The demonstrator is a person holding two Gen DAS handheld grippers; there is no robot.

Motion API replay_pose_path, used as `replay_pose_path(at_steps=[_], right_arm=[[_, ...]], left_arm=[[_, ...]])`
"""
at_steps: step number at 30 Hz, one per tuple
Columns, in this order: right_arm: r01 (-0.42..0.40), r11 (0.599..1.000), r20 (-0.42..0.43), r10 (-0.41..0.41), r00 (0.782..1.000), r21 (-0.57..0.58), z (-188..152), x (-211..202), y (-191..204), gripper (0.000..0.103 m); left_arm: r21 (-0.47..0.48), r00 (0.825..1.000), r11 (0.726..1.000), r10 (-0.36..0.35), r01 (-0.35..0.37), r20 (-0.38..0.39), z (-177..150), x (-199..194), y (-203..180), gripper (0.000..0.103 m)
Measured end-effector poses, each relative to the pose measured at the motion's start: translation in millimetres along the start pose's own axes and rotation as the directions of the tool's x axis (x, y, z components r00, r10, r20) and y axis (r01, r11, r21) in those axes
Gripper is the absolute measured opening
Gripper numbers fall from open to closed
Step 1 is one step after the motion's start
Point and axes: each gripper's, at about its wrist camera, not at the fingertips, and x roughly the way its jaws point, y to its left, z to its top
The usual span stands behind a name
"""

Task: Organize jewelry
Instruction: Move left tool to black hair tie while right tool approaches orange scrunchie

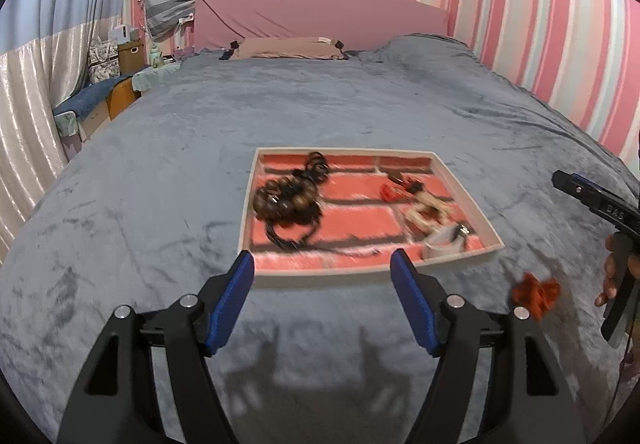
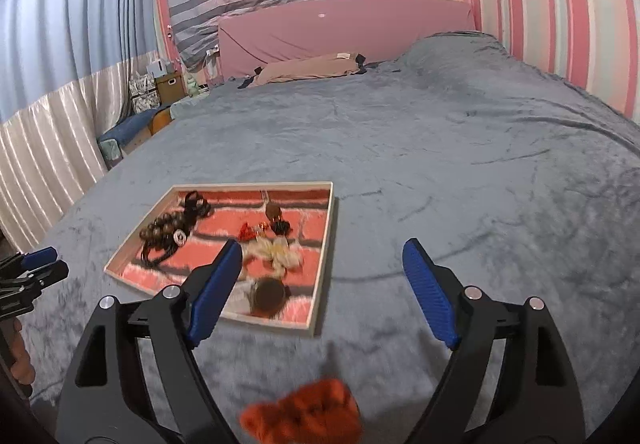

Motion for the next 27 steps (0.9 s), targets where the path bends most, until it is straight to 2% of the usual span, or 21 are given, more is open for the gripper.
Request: replay_pose_path(at_steps=[6,14,21,27], right_arm=[[0.034,0.999,-0.009,-0.035,0.999,-0.012,-32,-30,-3,0.081],[0.076,0.997,-0.026,-0.076,0.997,-0.018,-75,-58,-11,0.081],[0.116,0.992,-0.053,-0.118,0.992,-0.044,-104,-63,-11,0.081],[0.119,0.992,-0.076,-0.122,0.99,-0.032,-122,-60,-14,0.081]], left_arm=[[-0.028,0.999,0.999,-0.041,0.04,-0.033,-31,-12,-24,0.07],[-0.028,0.996,0.999,-0.035,0.033,-0.079,-72,-14,-46,0.07],[-0.034,0.994,0.999,-0.018,0.014,-0.105,-99,-18,-48,0.07],[-0.046,0.992,0.999,-0.018,0.013,-0.128,-115,-19,-50,0.07]])
